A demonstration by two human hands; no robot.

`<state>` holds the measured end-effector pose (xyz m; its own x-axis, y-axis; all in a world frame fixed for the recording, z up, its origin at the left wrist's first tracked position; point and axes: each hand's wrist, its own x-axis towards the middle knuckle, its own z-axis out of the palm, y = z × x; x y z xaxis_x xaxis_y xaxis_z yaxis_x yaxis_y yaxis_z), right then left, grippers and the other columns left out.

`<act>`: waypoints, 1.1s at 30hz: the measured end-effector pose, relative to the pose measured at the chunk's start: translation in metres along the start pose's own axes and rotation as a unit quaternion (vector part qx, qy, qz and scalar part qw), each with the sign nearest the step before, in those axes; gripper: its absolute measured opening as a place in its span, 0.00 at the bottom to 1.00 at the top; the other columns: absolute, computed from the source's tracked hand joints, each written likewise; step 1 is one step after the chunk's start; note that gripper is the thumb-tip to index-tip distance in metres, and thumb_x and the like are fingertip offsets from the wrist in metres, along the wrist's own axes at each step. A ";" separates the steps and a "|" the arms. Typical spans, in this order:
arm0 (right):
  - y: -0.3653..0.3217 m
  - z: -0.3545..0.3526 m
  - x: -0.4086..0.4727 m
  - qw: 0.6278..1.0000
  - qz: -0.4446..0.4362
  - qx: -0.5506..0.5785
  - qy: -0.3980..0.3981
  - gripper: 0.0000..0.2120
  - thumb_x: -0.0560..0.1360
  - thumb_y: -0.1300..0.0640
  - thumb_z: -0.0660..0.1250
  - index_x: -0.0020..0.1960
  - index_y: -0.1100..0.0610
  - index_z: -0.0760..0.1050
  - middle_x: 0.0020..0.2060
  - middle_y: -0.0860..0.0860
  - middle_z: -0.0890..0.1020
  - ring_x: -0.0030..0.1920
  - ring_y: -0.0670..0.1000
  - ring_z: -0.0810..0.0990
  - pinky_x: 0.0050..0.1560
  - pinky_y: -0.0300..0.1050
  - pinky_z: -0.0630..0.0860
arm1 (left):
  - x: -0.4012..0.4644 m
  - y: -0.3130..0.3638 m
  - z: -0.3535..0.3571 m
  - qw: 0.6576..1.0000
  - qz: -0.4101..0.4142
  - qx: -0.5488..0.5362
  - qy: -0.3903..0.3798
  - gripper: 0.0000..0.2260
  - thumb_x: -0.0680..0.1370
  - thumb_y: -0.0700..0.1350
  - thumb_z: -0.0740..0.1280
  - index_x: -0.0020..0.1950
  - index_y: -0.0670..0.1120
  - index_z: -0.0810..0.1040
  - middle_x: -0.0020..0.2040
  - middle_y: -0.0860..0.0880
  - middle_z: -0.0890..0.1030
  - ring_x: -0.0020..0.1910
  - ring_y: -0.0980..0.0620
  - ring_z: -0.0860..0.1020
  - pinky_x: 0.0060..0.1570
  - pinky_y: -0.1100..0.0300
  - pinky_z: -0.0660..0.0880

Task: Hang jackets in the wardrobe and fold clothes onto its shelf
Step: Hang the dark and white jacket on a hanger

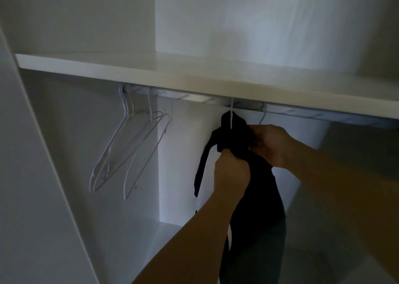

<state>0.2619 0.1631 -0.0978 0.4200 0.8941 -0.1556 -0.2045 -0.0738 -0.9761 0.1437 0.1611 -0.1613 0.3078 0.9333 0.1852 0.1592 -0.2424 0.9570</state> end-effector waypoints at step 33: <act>0.105 -0.108 -0.340 0.859 0.099 -0.432 0.258 0.25 0.79 0.61 0.60 0.75 0.58 0.62 0.72 0.56 0.66 0.71 0.56 0.67 0.69 0.44 0.63 | -0.212 -0.007 0.023 0.807 0.331 0.394 -0.291 0.15 0.82 0.49 0.57 0.65 0.44 0.72 0.58 0.46 0.78 0.56 0.49 0.76 0.56 0.58 0.71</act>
<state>0.1935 -0.1960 -0.1634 0.8335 0.5288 -0.1602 0.3221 -0.7007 -0.6366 0.0992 -0.0412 -0.2129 0.9217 0.3037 0.2414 0.2557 -0.9435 0.2106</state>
